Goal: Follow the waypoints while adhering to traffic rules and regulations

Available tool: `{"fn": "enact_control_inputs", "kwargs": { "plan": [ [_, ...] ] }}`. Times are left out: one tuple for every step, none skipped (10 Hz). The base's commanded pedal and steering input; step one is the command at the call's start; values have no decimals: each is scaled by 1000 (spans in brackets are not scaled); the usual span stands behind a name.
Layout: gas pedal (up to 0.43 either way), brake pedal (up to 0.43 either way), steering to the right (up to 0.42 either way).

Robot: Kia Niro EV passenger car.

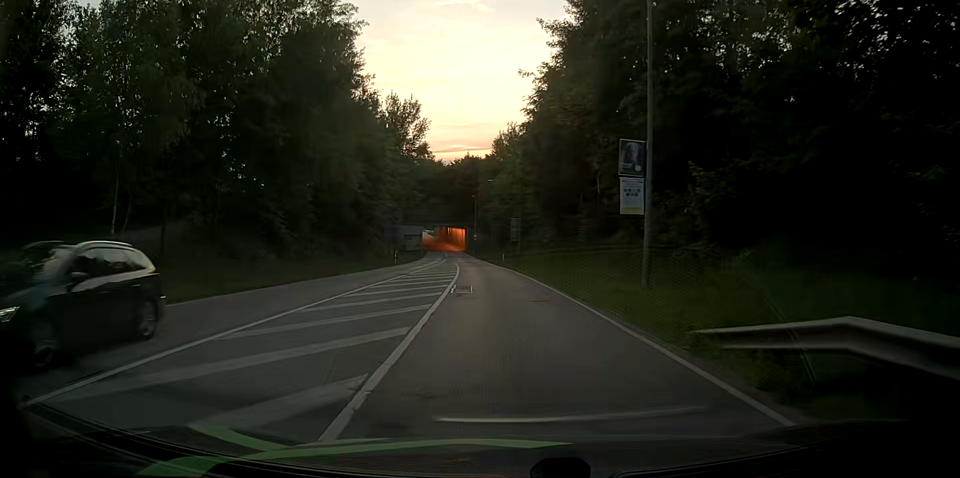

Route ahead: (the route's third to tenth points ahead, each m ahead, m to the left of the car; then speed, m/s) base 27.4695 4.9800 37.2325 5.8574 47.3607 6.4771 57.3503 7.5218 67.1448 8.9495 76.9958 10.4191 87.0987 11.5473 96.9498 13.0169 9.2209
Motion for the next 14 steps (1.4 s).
{"fn": "enact_control_inputs", "kwargs": {
  "plan": [
    [228, 0, -31],
    [268, 0, -26],
    [280, 0, -19],
    [280, 0, -14],
    [280, 0, -14],
    [280, 0, -15],
    [280, 0, -15],
    [280, 0, -15],
    [280, 0, -15],
    [280, 0, -15],
    [280, 0, -15],
    [280, 0, -14],
    [280, 0, -14],
    [268, 0, -12]
  ]
}}
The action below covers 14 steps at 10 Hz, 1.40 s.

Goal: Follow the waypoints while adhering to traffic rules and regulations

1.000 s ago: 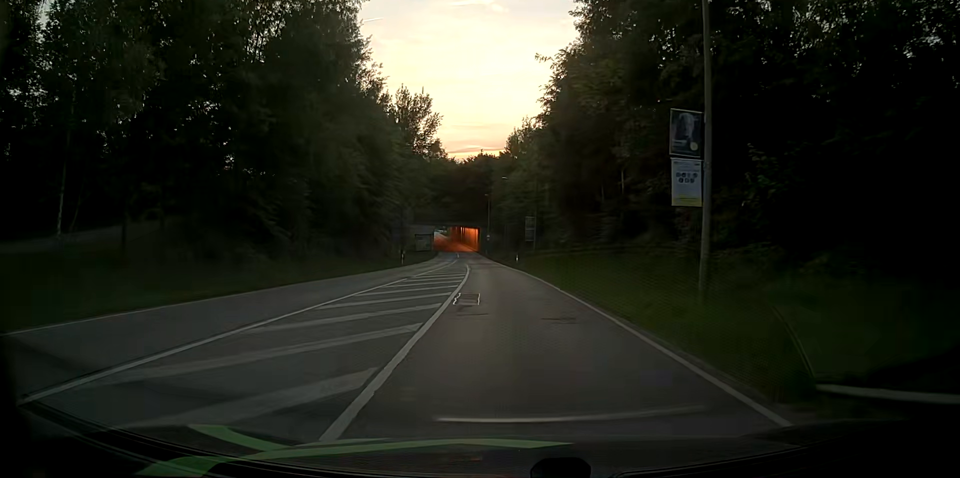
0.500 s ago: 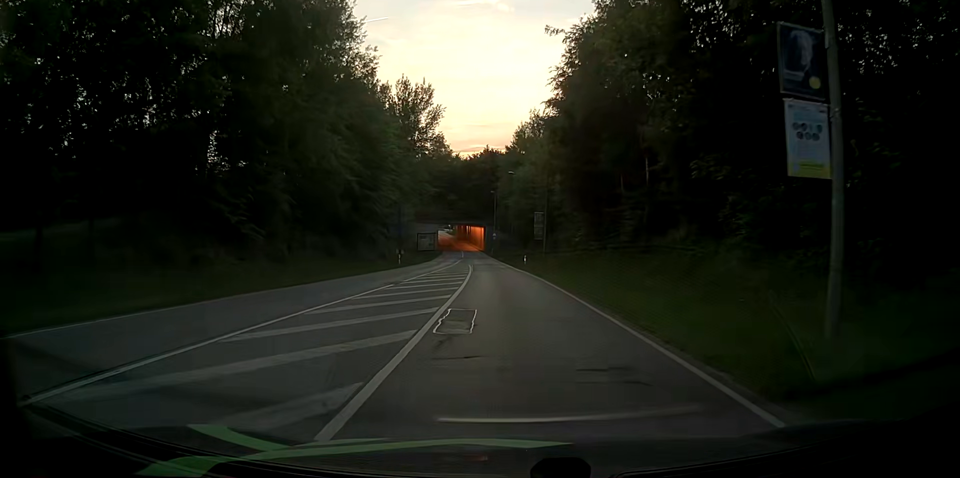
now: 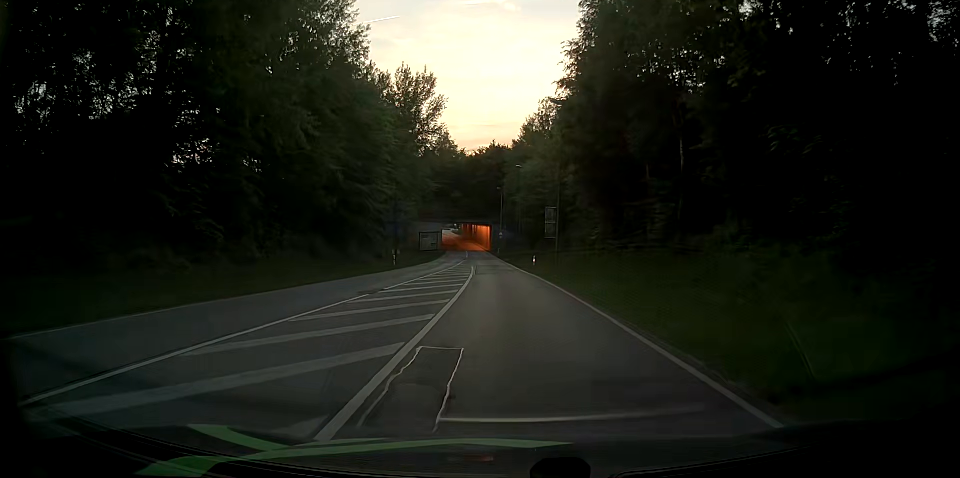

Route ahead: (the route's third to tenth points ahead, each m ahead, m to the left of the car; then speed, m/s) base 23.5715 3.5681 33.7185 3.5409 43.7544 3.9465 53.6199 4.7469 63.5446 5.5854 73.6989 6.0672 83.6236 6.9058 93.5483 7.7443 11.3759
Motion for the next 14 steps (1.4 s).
{"fn": "enact_control_inputs", "kwargs": {
  "plan": [
    [240, 0, -10],
    [228, 0, -7],
    [228, 0, -8],
    [228, 0, -9],
    [228, 0, -10],
    [228, 0, -10],
    [228, 0, -11],
    [220, 0, -11],
    [209, 0, -11],
    [209, 0, -11],
    [177, 0, -11],
    [157, 0, -11],
    [157, 0, -11],
    [157, 0, -11]
  ]
}}
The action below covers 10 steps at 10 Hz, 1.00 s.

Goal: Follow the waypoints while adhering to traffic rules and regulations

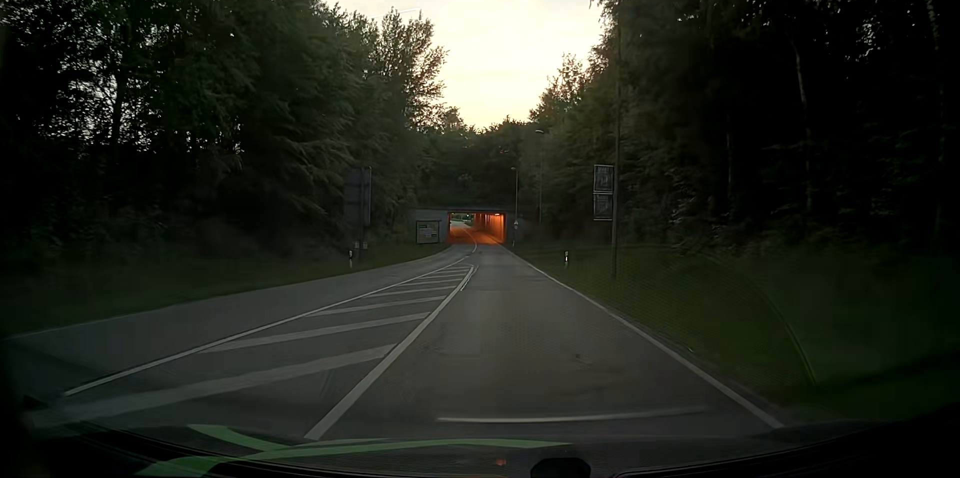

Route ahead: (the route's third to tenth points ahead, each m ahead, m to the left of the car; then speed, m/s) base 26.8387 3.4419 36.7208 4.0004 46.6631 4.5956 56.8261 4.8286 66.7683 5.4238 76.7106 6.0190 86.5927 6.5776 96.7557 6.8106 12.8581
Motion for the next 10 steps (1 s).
{"fn": "enact_control_inputs", "kwargs": {
  "plan": [
    [157, 0, -10],
    [150, 0, -9],
    [130, 0, -9],
    [118, 0, -9],
    [98, 0, -8],
    [98, 0, -8],
    [98, 0, -8],
    [98, 0, -8],
    [98, 0, -8],
    [98, 0, -8]
  ]
}}
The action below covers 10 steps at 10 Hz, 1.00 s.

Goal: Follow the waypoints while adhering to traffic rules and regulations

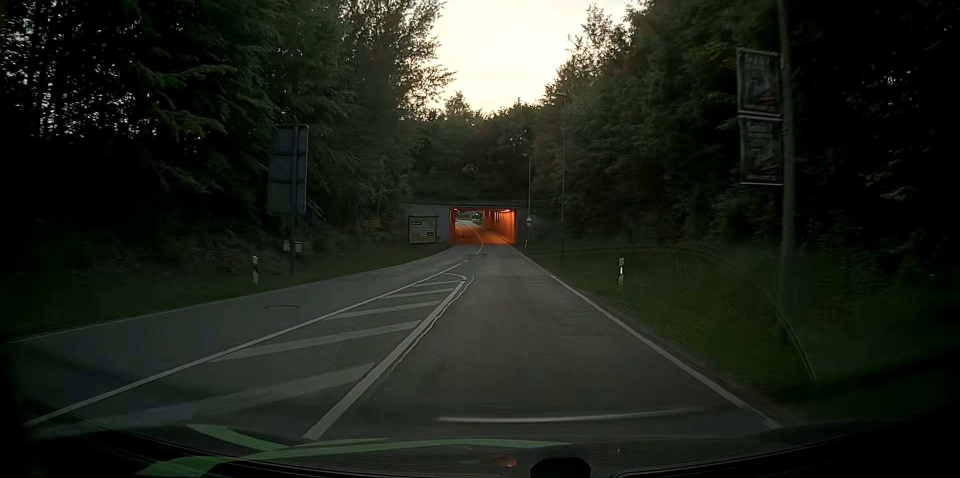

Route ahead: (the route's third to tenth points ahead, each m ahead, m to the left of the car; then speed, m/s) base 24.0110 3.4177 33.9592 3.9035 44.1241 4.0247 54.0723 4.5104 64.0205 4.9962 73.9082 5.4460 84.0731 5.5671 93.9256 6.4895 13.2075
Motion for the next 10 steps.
{"fn": "enact_control_inputs", "kwargs": {
  "plan": [
    [98, 0, -8],
    [98, 0, -8],
    [98, 0, -8],
    [59, 0, -8],
    [20, 0, -8],
    [39, 0, -8],
    [39, 0, -7],
    [39, 0, -6],
    [39, 0, -5],
    [39, 0, -4]
  ]
}}
